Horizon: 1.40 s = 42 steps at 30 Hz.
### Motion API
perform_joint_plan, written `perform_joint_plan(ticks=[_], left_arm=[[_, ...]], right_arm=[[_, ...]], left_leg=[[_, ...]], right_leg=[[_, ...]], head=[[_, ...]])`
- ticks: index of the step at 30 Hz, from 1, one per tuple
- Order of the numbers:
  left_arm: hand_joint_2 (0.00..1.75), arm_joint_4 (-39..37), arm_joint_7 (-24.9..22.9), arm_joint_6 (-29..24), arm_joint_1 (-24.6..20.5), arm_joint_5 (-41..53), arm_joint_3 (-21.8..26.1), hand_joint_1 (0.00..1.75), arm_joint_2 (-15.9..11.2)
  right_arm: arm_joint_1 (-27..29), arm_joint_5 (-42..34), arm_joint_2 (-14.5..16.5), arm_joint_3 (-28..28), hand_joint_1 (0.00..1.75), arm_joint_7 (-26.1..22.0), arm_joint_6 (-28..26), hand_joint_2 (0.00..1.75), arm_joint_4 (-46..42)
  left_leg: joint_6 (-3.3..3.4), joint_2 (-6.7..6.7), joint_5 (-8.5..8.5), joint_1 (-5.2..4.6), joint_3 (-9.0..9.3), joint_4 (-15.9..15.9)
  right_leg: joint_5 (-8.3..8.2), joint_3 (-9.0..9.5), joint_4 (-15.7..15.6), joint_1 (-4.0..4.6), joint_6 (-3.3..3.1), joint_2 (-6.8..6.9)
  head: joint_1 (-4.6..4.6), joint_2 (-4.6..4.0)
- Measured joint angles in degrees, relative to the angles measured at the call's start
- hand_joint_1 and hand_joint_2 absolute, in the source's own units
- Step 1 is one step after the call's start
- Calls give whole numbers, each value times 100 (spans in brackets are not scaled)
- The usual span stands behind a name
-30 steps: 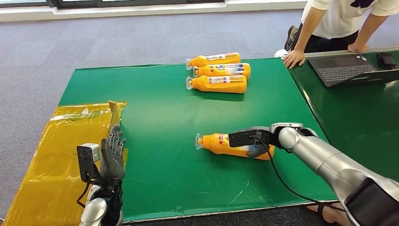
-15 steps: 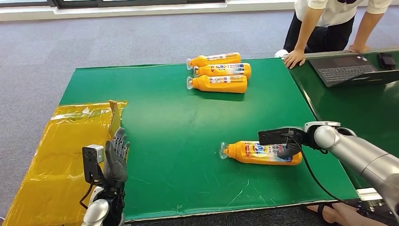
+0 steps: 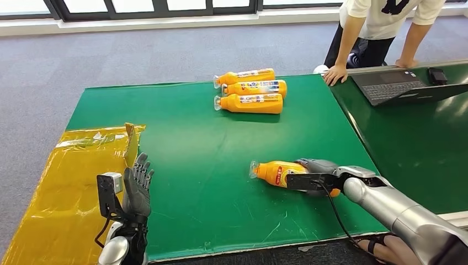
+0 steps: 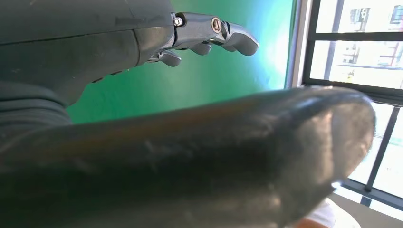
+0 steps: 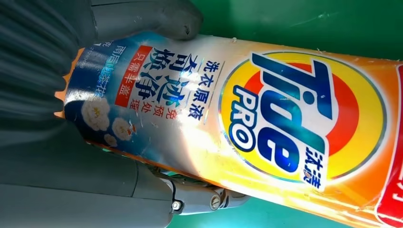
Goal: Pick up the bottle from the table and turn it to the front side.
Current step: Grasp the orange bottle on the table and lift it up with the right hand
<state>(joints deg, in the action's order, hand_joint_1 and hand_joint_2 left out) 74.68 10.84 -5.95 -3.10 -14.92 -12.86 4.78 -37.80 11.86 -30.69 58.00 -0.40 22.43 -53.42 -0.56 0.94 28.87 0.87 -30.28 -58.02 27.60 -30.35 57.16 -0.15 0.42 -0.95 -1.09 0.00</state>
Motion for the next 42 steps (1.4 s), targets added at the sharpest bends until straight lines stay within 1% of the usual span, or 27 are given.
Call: perform_joint_plan(ticks=[4,6,8,10,14,17,26,32,34,37,39,40,42], left_arm=[[0,139,-30,3,-55,5,1,0,36],[0,154,-40,11,-56,6,1,0,42],[0,145,-49,20,-34,5,1,0,42],[0,131,-56,30,-10,-3,1,0,41],[0,154,-74,49,9,-24,1,0,47],[0,185,-104,71,17,-25,1,0,58],[0,187,-176,221,58,-20,3,0,77],[0,188,-176,243,90,-8,5,0,78],[0,189,-174,243,100,-6,10,0,77],[0,217,-148,243,139,-5,16,0,79],[0,250,-123,239,191,-4,21,0,81],[0,269,-107,232,227,2,23,0,85],[0,311,-46,190,317,50,27,0,96]], right_arm=[[45,61,39,-242,0,36,64,175,2],[119,73,49,-340,0,39,80,175,-4],[235,119,51,-473,87,53,93,175,-42],[350,240,61,-629,175,73,85,175,-109],[549,680,199,-1000,175,57,-56,175,-173],[731,820,282,-1252,175,62,-177,175,-259],[1468,937,314,-2012,175,94,-420,175,-923],[1738,916,406,-2364,175,14,-536,175,-1119],[1798,875,466,-2464,175,-85,-628,175,-1157],[1902,787,608,-2665,175,-430,-936,175,-1218],[2002,848,724,-2786,175,-656,-1242,175,-1260],[2080,926,795,-2846,175,-782,-1484,175,-1296],[2338,1140,996,-2992,175,-1171,-2165,175,-1440]], left_leg=[[-1,0,-79,-6,-62,-4],[0,0,-87,-5,-44,-4],[0,-4,-82,0,-4,-5],[2,-9,-67,3,-9,-4],[4,-5,-53,3,-35,-4],[4,0,-55,3,-32,-4],[6,-15,-51,6,26,-5],[7,-16,-19,6,6,-4],[5,-13,-8,7,17,-3],[3,-11,-6,7,21,-3],[3,-14,-6,7,21,-3],[3,-19,-7,7,26,-3],[2,-38,-17,7,24,-4]], right_leg=[[-76,-67,4,-7,4,-1],[-84,-73,3,-4,3,-1],[-79,-48,-3,2,3,2],[-65,-20,-9,5,6,7],[-56,-23,-12,4,11,3],[-61,-23,-14,5,12,-4],[-49,1,-15,7,14,9],[-19,22,-17,7,12,10],[-10,39,-17,8,12,8],[-8,46,-15,7,12,6],[-7,43,-14,7,12,8],[-7,39,-13,7,12,11],[-8,19,-8,7,11,28]], head=[[1,0],[1,0],[0,0],[0,0],[1,0],[0,0],[-1,0],[-1,0],[-1,0],[0,0],[0,0],[-1,0],[0,0]])
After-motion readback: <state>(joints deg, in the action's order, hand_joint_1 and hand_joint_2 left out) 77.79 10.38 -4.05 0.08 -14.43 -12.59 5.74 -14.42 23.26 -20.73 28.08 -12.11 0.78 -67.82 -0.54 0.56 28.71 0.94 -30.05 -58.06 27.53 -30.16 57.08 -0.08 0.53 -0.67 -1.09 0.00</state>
